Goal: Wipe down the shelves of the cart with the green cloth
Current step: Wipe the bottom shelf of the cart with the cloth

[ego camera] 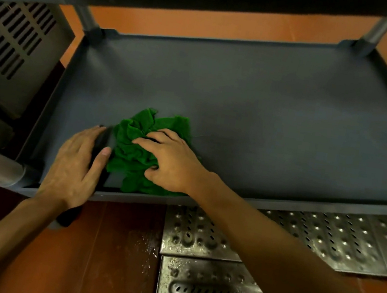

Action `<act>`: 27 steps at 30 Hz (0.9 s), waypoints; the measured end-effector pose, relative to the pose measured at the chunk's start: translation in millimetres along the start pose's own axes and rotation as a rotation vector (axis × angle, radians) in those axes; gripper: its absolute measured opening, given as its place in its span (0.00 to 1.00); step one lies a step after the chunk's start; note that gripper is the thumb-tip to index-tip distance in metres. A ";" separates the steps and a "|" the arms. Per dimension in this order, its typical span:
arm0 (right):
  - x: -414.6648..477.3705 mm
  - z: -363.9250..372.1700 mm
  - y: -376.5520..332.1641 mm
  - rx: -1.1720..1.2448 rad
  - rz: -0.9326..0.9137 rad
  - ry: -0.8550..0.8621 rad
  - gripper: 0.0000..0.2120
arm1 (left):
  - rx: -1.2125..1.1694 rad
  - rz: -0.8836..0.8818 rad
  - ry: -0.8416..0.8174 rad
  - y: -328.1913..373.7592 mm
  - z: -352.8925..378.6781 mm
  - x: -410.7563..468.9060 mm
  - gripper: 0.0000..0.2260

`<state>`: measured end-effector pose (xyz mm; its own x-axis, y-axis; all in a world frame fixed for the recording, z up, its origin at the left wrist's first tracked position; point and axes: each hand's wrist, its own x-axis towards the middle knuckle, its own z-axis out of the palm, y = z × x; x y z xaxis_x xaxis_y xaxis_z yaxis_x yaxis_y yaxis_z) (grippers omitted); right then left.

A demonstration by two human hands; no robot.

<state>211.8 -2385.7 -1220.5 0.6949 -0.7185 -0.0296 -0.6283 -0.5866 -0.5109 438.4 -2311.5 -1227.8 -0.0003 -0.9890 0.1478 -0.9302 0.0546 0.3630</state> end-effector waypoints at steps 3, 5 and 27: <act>-20.1 -9.4 18.7 0.058 -0.007 0.044 0.31 | -0.009 0.003 -0.008 -0.7 -0.5 0.1 0.27; -35.4 -16.7 34.7 0.058 0.004 0.088 0.31 | -0.013 0.002 -0.013 -2.6 0.0 0.4 0.27; -227.0 -138.0 207.6 -0.064 0.695 0.421 0.29 | -0.015 -0.040 -0.018 -7.1 4.9 0.8 0.29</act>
<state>-124.7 -2395.9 -1201.3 -0.0427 -0.9990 0.0101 -0.8952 0.0338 -0.4444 443.2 -2313.3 -1234.8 0.0297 -0.9927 0.1168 -0.9239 0.0173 0.3822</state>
